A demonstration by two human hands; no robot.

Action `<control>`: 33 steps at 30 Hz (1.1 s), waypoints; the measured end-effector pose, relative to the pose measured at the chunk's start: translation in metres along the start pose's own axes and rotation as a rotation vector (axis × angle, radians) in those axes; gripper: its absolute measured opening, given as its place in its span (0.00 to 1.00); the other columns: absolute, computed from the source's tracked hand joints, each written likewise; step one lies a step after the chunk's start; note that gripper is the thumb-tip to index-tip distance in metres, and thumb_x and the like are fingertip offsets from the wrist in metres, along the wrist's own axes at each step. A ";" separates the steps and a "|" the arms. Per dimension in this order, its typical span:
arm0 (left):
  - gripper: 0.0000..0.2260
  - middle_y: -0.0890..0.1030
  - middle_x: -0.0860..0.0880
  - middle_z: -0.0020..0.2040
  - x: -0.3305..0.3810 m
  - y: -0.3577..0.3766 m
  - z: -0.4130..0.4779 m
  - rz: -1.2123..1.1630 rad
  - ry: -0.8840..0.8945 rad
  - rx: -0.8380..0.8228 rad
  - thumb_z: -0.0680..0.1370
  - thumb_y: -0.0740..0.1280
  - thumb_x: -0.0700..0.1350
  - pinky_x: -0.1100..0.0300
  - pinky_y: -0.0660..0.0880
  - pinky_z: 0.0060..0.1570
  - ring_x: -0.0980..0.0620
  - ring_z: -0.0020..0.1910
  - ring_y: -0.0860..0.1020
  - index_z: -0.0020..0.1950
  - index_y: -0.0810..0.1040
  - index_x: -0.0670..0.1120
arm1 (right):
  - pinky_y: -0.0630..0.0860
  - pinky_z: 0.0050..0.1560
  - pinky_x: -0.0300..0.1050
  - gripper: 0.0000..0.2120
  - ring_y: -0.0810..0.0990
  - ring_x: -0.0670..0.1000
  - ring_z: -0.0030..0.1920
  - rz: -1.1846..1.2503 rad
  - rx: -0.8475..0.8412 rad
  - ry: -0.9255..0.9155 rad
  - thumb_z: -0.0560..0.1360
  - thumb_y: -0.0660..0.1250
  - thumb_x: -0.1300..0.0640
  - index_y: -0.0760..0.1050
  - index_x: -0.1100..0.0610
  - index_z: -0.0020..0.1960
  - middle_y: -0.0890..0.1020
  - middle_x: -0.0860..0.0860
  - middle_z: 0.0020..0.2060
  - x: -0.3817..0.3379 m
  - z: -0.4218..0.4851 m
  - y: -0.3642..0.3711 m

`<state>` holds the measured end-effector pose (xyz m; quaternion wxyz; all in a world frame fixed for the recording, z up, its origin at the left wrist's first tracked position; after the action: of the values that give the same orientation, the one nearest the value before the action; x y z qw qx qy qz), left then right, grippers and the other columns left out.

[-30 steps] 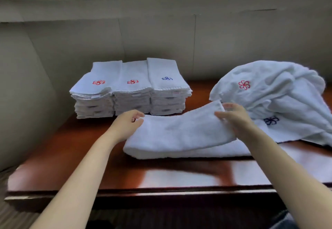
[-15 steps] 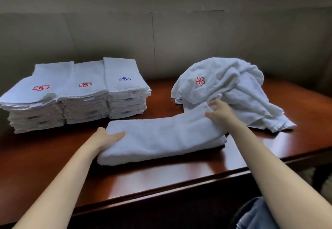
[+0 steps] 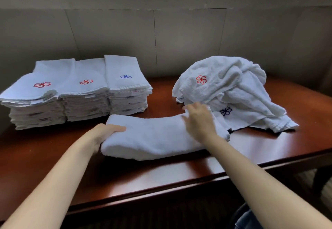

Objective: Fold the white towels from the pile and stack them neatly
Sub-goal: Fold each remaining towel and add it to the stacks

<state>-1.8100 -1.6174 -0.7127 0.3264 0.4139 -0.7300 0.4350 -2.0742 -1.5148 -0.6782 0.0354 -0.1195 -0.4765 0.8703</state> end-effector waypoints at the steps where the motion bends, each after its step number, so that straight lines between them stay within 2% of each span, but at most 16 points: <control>1: 0.28 0.77 0.38 0.56 0.007 0.000 -0.003 -0.034 0.035 0.021 0.73 0.72 0.45 0.57 0.69 0.31 0.47 0.37 0.76 0.68 0.69 0.35 | 0.63 0.63 0.49 0.21 0.71 0.60 0.61 0.176 -0.034 -0.140 0.76 0.66 0.51 0.72 0.58 0.65 0.75 0.57 0.60 -0.031 -0.007 0.003; 3: 0.25 0.78 0.37 0.57 0.022 0.000 -0.008 -0.120 0.119 0.049 0.74 0.71 0.45 0.58 0.68 0.30 0.49 0.36 0.76 0.65 0.71 0.32 | 0.59 0.69 0.52 0.37 0.66 0.60 0.68 0.316 -0.245 -0.356 0.72 0.67 0.40 0.62 0.59 0.73 0.70 0.57 0.67 -0.088 -0.028 0.017; 5: 0.23 0.79 0.36 0.56 0.033 0.003 -0.013 -0.256 0.191 0.045 0.74 0.71 0.44 0.59 0.71 0.31 0.48 0.37 0.78 0.63 0.73 0.31 | 0.57 0.70 0.57 0.49 0.60 0.58 0.72 0.294 -0.360 -0.339 0.67 0.66 0.35 0.46 0.53 0.77 0.63 0.54 0.73 -0.116 -0.044 0.032; 7: 0.18 0.81 0.39 0.50 0.042 0.007 -0.024 -0.383 0.230 0.022 0.75 0.70 0.44 0.59 0.75 0.33 0.49 0.37 0.80 0.59 0.75 0.33 | 0.67 0.64 0.56 0.43 0.67 0.59 0.68 0.350 -0.255 -0.209 0.71 0.68 0.47 0.46 0.52 0.77 0.67 0.55 0.70 -0.117 -0.039 0.031; 10: 0.08 0.79 0.49 0.29 0.055 0.012 -0.036 -0.599 0.274 -0.106 0.79 0.65 0.48 0.65 0.75 0.25 0.57 0.23 0.75 0.44 0.75 0.44 | 0.73 0.54 0.53 0.25 0.76 0.59 0.59 0.593 -0.059 -0.043 0.75 0.63 0.59 0.63 0.54 0.72 0.78 0.54 0.61 -0.104 -0.018 0.007; 11: 0.08 0.77 0.52 0.26 0.059 0.010 -0.038 -0.640 0.295 -0.128 0.79 0.64 0.49 0.65 0.75 0.26 0.57 0.24 0.75 0.43 0.74 0.46 | 0.74 0.53 0.53 0.20 0.78 0.58 0.56 0.693 -0.012 -0.010 0.76 0.63 0.61 0.68 0.56 0.67 0.80 0.54 0.56 -0.100 -0.012 -0.004; 13: 0.09 0.80 0.54 0.35 0.063 0.002 -0.038 -0.576 0.373 -0.112 0.77 0.66 0.52 0.60 0.77 0.40 0.56 0.37 0.78 0.49 0.75 0.47 | 0.76 0.51 0.48 0.10 0.79 0.52 0.51 0.950 0.038 0.067 0.76 0.64 0.66 0.74 0.60 0.57 0.82 0.51 0.48 -0.092 -0.001 -0.024; 16: 0.29 0.80 0.58 0.56 0.071 -0.005 -0.050 -0.294 0.596 -0.268 0.68 0.71 0.61 0.57 0.66 0.61 0.62 0.55 0.76 0.64 0.73 0.48 | 0.79 0.42 0.41 0.07 0.82 0.49 0.44 1.592 -0.017 0.293 0.78 0.63 0.63 0.77 0.58 0.54 0.84 0.50 0.43 -0.079 0.013 -0.040; 18: 0.38 0.81 0.56 0.59 0.065 -0.002 -0.059 -0.057 0.630 -0.494 0.58 0.76 0.65 0.66 0.69 0.59 0.62 0.57 0.78 0.64 0.76 0.49 | 0.81 0.48 0.45 0.13 0.82 0.53 0.48 1.943 -0.064 0.386 0.79 0.61 0.58 0.75 0.62 0.60 0.83 0.57 0.50 -0.070 0.023 -0.045; 20: 0.34 0.82 0.45 0.57 0.051 -0.007 -0.060 0.002 0.503 -0.675 0.57 0.81 0.57 0.59 0.78 0.51 0.48 0.56 0.81 0.59 0.80 0.46 | 0.78 0.56 0.48 0.19 0.80 0.56 0.55 2.097 -0.101 0.486 0.80 0.58 0.52 0.72 0.62 0.66 0.80 0.58 0.56 -0.060 0.032 -0.039; 22: 0.23 0.81 0.40 0.58 0.039 -0.011 -0.055 -0.065 0.373 -0.760 0.65 0.79 0.49 0.53 0.79 0.49 0.41 0.56 0.80 0.58 0.81 0.45 | 0.73 0.64 0.53 0.21 0.77 0.57 0.62 2.092 -0.108 0.666 0.81 0.57 0.51 0.70 0.62 0.69 0.77 0.58 0.62 -0.049 0.034 -0.013; 24: 0.17 0.82 0.40 0.57 0.027 -0.013 -0.044 -0.029 0.316 -0.714 0.72 0.74 0.47 0.55 0.80 0.47 0.42 0.54 0.82 0.58 0.81 0.43 | 0.71 0.66 0.55 0.21 0.74 0.58 0.65 1.905 -0.084 0.859 0.80 0.61 0.54 0.68 0.64 0.69 0.75 0.59 0.65 -0.033 0.023 0.025; 25: 0.15 0.83 0.42 0.55 0.019 -0.014 -0.036 0.065 0.290 -0.633 0.74 0.72 0.48 0.57 0.80 0.46 0.44 0.52 0.82 0.58 0.81 0.42 | 0.73 0.63 0.54 0.21 0.75 0.58 0.63 1.753 -0.094 0.935 0.79 0.62 0.57 0.68 0.65 0.69 0.75 0.59 0.64 -0.025 0.015 0.041; 27: 0.14 0.84 0.46 0.49 -0.001 -0.020 -0.018 0.404 0.237 -0.418 0.77 0.67 0.51 0.61 0.78 0.44 0.50 0.47 0.83 0.54 0.81 0.42 | 0.77 0.48 0.48 0.20 0.78 0.56 0.53 1.502 -0.148 1.042 0.78 0.63 0.62 0.66 0.65 0.69 0.76 0.57 0.58 -0.013 0.000 0.065; 29: 0.17 0.83 0.48 0.46 -0.017 -0.031 -0.003 0.689 0.205 -0.253 0.79 0.63 0.55 0.62 0.73 0.39 0.52 0.41 0.79 0.48 0.82 0.44 | 0.75 0.36 0.43 0.21 0.77 0.54 0.46 1.414 -0.213 1.095 0.76 0.62 0.67 0.67 0.62 0.68 0.76 0.57 0.55 -0.005 -0.005 0.079; 33: 0.17 0.80 0.49 0.41 -0.036 -0.043 0.003 0.660 0.162 -0.314 0.77 0.64 0.59 0.66 0.70 0.31 0.52 0.37 0.75 0.43 0.79 0.46 | 0.76 0.36 0.45 0.22 0.77 0.57 0.53 1.252 -0.212 1.051 0.74 0.64 0.67 0.67 0.63 0.67 0.77 0.60 0.59 0.010 0.005 0.086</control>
<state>-1.7557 -1.6207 -0.7285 0.2848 0.0656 -0.8538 0.4309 -2.0806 -1.5642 -0.7497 -0.2494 -0.7573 -0.3226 0.5101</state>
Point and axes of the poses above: each hand's wrist, its own z-axis towards the middle knuckle, its own y-axis out of the palm, x = y × z, the point moved 6 cm from there along z, towards the middle knuckle
